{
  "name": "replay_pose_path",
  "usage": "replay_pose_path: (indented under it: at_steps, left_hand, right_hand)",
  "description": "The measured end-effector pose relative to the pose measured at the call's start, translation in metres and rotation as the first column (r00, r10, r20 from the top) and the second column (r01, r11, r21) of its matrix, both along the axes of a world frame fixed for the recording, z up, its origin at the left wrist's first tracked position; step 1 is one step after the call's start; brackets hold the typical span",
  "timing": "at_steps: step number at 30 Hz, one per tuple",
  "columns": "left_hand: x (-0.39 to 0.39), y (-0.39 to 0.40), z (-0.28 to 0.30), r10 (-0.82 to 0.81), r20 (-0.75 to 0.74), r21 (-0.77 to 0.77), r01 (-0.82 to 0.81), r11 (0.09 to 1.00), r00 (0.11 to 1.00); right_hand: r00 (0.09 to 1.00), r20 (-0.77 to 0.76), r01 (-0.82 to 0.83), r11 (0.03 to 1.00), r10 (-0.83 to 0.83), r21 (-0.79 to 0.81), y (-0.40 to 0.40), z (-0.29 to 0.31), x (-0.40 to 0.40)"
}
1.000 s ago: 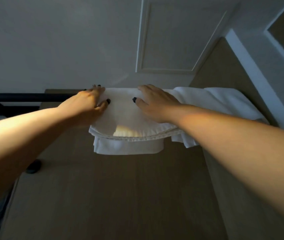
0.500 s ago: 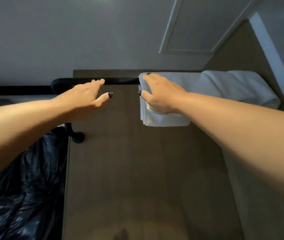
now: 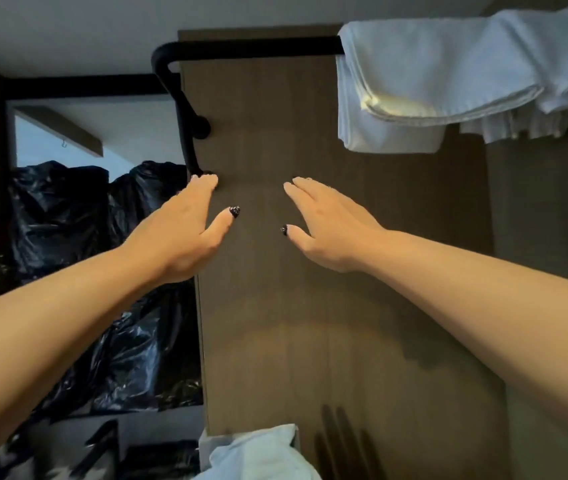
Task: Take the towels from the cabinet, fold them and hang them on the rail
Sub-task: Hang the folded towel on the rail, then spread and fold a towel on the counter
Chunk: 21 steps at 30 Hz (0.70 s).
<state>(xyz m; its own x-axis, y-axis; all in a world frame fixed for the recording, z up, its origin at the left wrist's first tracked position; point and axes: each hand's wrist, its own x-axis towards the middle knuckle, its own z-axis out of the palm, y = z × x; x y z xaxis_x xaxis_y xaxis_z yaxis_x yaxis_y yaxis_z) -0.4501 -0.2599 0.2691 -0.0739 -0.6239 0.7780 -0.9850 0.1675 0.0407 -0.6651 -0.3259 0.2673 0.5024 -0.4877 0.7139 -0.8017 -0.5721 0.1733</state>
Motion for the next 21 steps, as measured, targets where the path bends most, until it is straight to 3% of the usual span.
replay_pose_path:
  at_steps: [7,14,21]
  left_hand:
    - [0.006,-0.026,-0.085,-0.006,-0.057,0.118,0.012,0.993,0.998]
    - [0.004,-0.045,-0.161,-0.022,-0.138,0.184,0.048,0.982,0.99]
    - [0.016,-0.061,-0.252,0.01,-0.272,0.31,0.078,0.947,0.962]
  right_hand:
    - [0.997,-0.071,-0.008,0.992,0.016,0.124,-0.033,-0.075,0.024]
    - [0.987,0.124,-0.137,0.931,0.1,0.339,-0.067,-0.138,0.028]
    - [0.971,0.144,-0.237,0.863,0.192,0.446,-0.08,-0.217,0.045]
